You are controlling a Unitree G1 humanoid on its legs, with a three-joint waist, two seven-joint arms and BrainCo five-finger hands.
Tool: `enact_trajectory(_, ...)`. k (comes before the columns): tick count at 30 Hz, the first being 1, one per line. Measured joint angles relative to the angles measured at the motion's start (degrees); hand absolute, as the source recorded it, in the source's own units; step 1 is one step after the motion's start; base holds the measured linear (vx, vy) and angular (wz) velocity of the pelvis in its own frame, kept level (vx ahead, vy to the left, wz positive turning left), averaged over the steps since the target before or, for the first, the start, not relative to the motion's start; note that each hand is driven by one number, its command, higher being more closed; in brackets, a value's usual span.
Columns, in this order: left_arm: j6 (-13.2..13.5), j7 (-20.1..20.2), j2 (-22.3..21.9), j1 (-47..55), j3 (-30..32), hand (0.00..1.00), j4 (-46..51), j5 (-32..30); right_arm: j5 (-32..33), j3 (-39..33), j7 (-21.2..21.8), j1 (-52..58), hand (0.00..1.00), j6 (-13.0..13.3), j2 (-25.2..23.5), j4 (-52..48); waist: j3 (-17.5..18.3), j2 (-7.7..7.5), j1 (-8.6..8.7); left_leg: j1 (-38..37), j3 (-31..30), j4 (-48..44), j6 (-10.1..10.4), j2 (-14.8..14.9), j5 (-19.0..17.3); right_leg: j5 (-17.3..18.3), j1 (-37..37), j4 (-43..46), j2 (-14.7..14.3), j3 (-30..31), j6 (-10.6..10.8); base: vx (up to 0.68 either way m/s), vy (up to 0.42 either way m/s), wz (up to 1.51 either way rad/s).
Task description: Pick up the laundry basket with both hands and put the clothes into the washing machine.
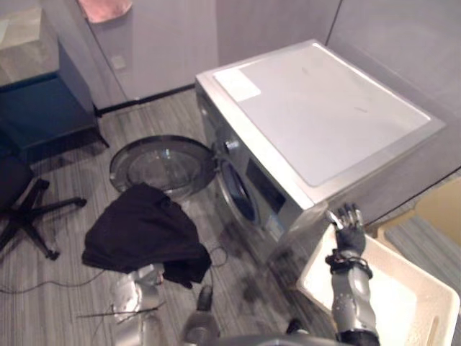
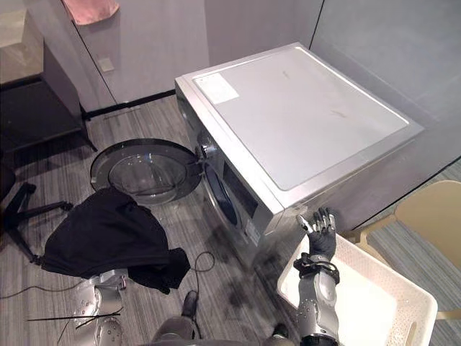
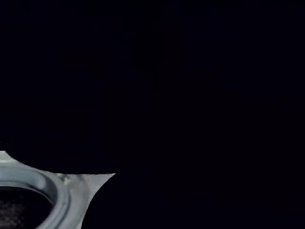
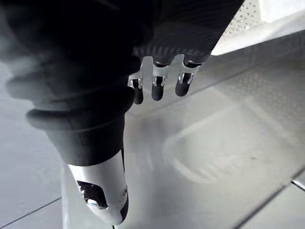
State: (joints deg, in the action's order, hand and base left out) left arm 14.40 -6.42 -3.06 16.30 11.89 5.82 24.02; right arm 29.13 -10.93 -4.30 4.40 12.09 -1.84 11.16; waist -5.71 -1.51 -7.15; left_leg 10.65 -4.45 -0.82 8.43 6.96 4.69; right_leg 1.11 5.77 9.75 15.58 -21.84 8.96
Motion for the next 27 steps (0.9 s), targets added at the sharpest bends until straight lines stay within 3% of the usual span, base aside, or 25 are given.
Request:
enact_trajectory(2,0.0,0.0,0.0,0.0,0.0,1.0,-0.8,0.0,0.0,0.5,-0.8,0.0,0.0,0.0,-0.5,1.0,-0.4,-0.61,-0.06,1.0,-0.5,-2.5,-0.7,-0.2,-0.7,0.0,-1.1,0.3,-0.1,0.3,0.0,-0.04,0.026,0.4)
enact_trajectory(3,-0.1,0.0,0.4,-0.1,-1.0,1.0,-2.3,0.0,0.0,0.4,-1.1,1.1,0.0,0.0,-0.2,1.1,-0.7,-0.45,0.74,1.7,-2.3,-3.7,-1.2,-0.2,-3.7,-0.1,-2.0,1.7,-1.1,6.5,-0.2,-0.04,0.05,0.73)
enact_trajectory(5,0.0,0.2,1.0,-0.2,-2.8,1.0,-2.4,0.0,0.0,0.2,-1.2,2.6,0.0,-0.1,0.2,1.1,-0.7,-0.58,1.64,1.8,-5.2,-2.8,-1.2,0.1,-3.7,-0.1,-2.0,3.2,-2.9,13.6,-0.3,0.02,0.034,0.85)
enact_trajectory(6,0.0,0.5,1.5,0.0,-3.5,1.0,-2.5,0.0,0.0,0.2,-1.0,3.4,0.0,-0.1,-0.1,1.3,-0.7,-1.04,1.99,1.5,-7.2,-0.7,-1.2,0.2,-3.7,1.0,-1.7,3.4,-4.1,17.2,-1.6,0.05,-0.032,0.72)
enact_trajectory(7,0.0,0.8,2.2,-0.1,-3.7,1.0,-2.5,0.0,0.1,0.2,-0.9,3.8,0.0,0.1,-0.3,1.7,-0.8,-2.2,2.22,1.5,-7.8,0.0,-1.2,0.1,-3.6,4.1,-1.2,3.1,-4.8,19.3,-2.4,0.03,-0.124,0.79)
enact_trajectory(8,0.2,1.7,4.0,-0.4,-4.1,1.0,-2.7,0.0,0.1,0.1,-0.4,4.8,0.0,0.4,-1.0,2.2,-0.6,-6.19,2.97,3.9,-8.8,-2.9,-0.8,-2.1,-3.4,11.5,-1.5,2.2,-6.2,24.8,-0.3,-0.05,-0.148,0.76)
enact_trajectory(9,-0.7,2.4,3.9,-0.6,-6.2,1.0,-4.6,0.0,0.1,-0.6,0.3,4.8,0.0,0.4,0.1,5.1,-1.1,-4.66,3.37,5.8,-10.8,-5.6,0.7,-1.4,-3.1,12.6,-1.6,3.5,-8.4,25.1,-1.0,-0.04,-0.138,0.64)
enact_trajectory(10,-0.9,2.6,4.0,-0.5,-7.4,1.0,-5.0,0.0,0.1,-1.0,0.6,5.0,0.0,0.1,0.2,7.2,-1.0,-4.07,3.16,5.4,-11.0,-3.8,1.2,-0.5,-3.1,12.7,-1.6,2.9,-9.7,25.8,-2.5,0.0,-0.107,0.56)
enact_trajectory(11,-0.9,3.0,4.9,-1.5,-9.8,1.0,-5.1,-0.1,0.1,-1.4,0.8,5.4,0.0,-0.2,-1.1,10.9,-0.3,-5.61,3.75,6.4,-11.2,-3.8,1.3,-0.4,-3.3,12.0,-1.4,1.6,-11.1,27.7,-4.6,0.06,-0.097,0.49)
enact_trajectory(12,-1.0,3.6,5.5,-3.0,-11.6,1.0,-5.5,-0.4,0.2,-1.9,0.9,5.4,0.0,-0.2,-1.8,14.5,-1.0,-5.61,4.67,9.8,-10.7,-13.3,1.1,-2.2,-3.8,11.1,-1.4,1.5,-11.0,26.5,-3.1,0.08,-0.093,0.58)
enact_trajectory(13,-1.3,4.1,6.1,-4.3,-13.4,1.0,-5.9,-1.0,0.8,-1.4,0.9,5.3,0.0,-1.1,-2.0,18.7,-1.2,-5.33,4.81,11.1,-11.1,-16.8,0.7,-3.3,-4.2,10.6,-2.3,1.6,-11.5,26.4,-2.6,0.06,-0.049,0.36)
enact_trajectory(16,-1.3,5.2,6.9,-7.3,-16.8,1.0,-5.9,-1.2,2.4,-0.3,2.0,6.0,0.0,-2.1,-1.8,24.0,-1.4,-5.2,6.28,7.2,-13.6,-13.0,1.7,-3.8,-5.2,10.7,-5.0,0.4,-11.3,27.0,-4.2,0.06,-0.04,0.2)
enact_trajectory(17,-1.3,5.2,6.6,-7.8,-16.8,1.0,-5.9,-1.1,2.5,-0.2,2.0,6.0,0.0,-2.3,-1.8,24.5,-1.5,-4.74,6.18,7.0,-13.6,-13.1,2.3,-3.7,-5.6,10.8,-5.2,0.1,-11.5,27.3,-4.3,0.0,-0.059,-0.11)
enact_trajectory(18,-1.2,5.3,5.9,-8.2,-16.9,1.0,-5.9,-1.0,3.1,0.2,2.0,5.7,0.0,-2.4,-1.8,24.8,-1.7,-3.21,6.34,6.6,-13.5,-12.9,3.6,-2.5,-8.1,11.3,-5.5,0.0,-12.6,27.9,-4.6,-0.01,-0.042,-0.17)
enact_trajectory(19,-1.2,5.3,5.9,-8.1,-16.9,1.0,-5.9,-1.0,3.2,0.3,2.0,5.6,0.0,-2.4,-1.8,25.0,-1.6,-3.04,6.39,6.3,-13.4,-12.5,3.6,-2.2,-8.1,11.4,-5.5,0.1,-12.9,28.0,-4.7,-0.01,-0.107,-0.15)
enact_trajectory(20,-1.2,5.4,5.9,-8.0,-17.1,1.0,-5.9,-0.9,3.8,1.2,2.0,5.6,0.0,-2.5,-1.8,25.5,-1.5,-3.31,6.34,5.4,-12.9,-12.5,5.5,-1.1,-9.7,11.5,-5.6,0.3,-13.4,28.1,-5.3,0.0,-0.092,-0.25)
enact_trajectory(21,-1.2,5.5,4.8,-7.0,-17.8,1.0,-5.9,-0.4,4.3,1.9,2.1,6.0,0.0,-2.5,-1.4,24.2,-2.2,-0.8,5.86,8.7,-11.8,-27.1,7.1,0.0,-12.5,12.1,-6.0,1.9,-15.1,28.3,-6.1,0.01,-0.106,-0.23)
enact_trajectory(23,-1.4,6.5,3.3,-4.8,-19.6,1.0,-5.8,0.2,4.4,2.6,2.1,7.1,0.0,-2.5,-0.3,21.4,-2.9,2.35,6.05,12.4,-8.3,-38.3,6.6,2.4,-13.7,14.7,-7.4,5.5,-17.6,27.3,-6.4,0.02,-0.08,0.06)
enact_trajectory(25,-1.8,7.0,2.7,-3.2,-21.6,1.0,-5.9,0.2,4.5,2.8,2.1,7.8,0.0,-2.6,-0.2,20.6,-2.1,1.65,6.02,13.2,-5.1,-39.3,6.2,3.2,-13.3,16.5,-6.7,8.8,-17.2,27.0,-6.6,0.05,-0.083,0.22)
enact_trajectory(26,-2.2,7.5,2.5,-3.7,-21.8,1.0,-5.9,0.2,4.6,2.7,1.8,7.6,0.0,-2.6,-1.0,20.0,-2.1,0.12,5.21,13.9,-3.0,-37.9,6.1,4.2,-13.0,16.7,-6.0,9.1,-16.0,27.0,-6.8,0.09,-0.043,0.07)
enact_trajectory(27,-2.2,7.6,2.4,-4.2,-22.1,1.0,-5.9,0.2,4.7,2.4,1.7,7.1,0.0,-2.4,-0.7,20.0,-2.2,-0.5,4.59,14.1,-1.4,-35.5,3.4,5.0,-14.5,16.3,-5.2,9.0,-15.2,27.2,-6.5,0.09,-0.032,0.04)
